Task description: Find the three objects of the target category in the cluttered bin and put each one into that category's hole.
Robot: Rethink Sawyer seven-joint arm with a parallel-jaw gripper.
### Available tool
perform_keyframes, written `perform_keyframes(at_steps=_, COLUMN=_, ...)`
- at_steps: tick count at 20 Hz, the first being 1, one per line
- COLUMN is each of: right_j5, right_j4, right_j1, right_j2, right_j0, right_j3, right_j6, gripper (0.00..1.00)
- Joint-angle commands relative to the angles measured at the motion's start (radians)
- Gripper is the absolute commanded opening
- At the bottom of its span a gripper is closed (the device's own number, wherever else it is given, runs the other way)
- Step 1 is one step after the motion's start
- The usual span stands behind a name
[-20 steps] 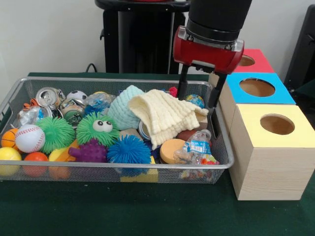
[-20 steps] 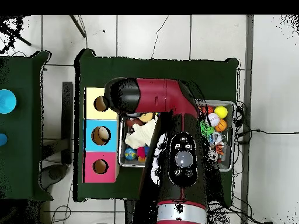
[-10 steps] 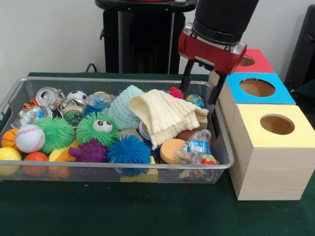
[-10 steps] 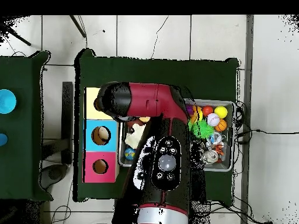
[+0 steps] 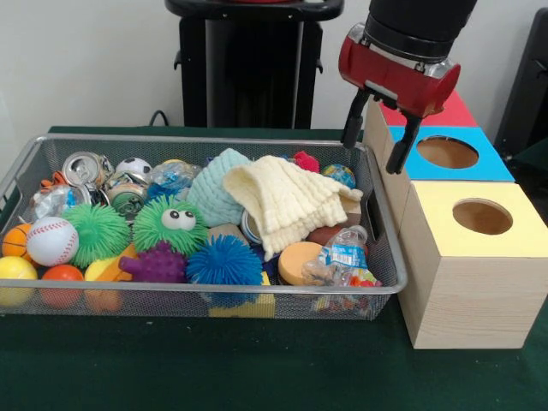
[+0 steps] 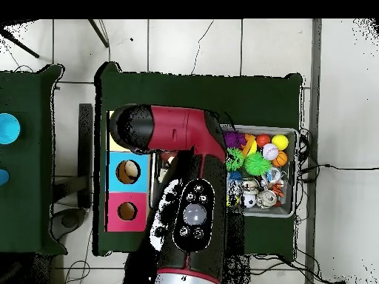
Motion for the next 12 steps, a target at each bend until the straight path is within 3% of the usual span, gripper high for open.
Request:
perform_keyframes(at_steps=1, right_j5=0.047, right_j4=0.031, right_j1=0.025, right_j2=0.005, right_j0=-0.030, right_j3=0.065, right_j6=0.185, gripper=1.00)
perform_keyframes(at_steps=8, right_j5=-0.016, right_j4=0.017, right_j1=0.056, right_j2=0.090, right_j0=-0.090, right_j3=0.062, right_j6=0.033, gripper=1.00)
perform_keyframes(at_steps=12, right_j5=-0.082, right_j4=0.023, right_j1=0.074, right_j2=0.129, right_j0=-0.109, right_j3=0.089, right_j6=0.020, gripper=1.00)
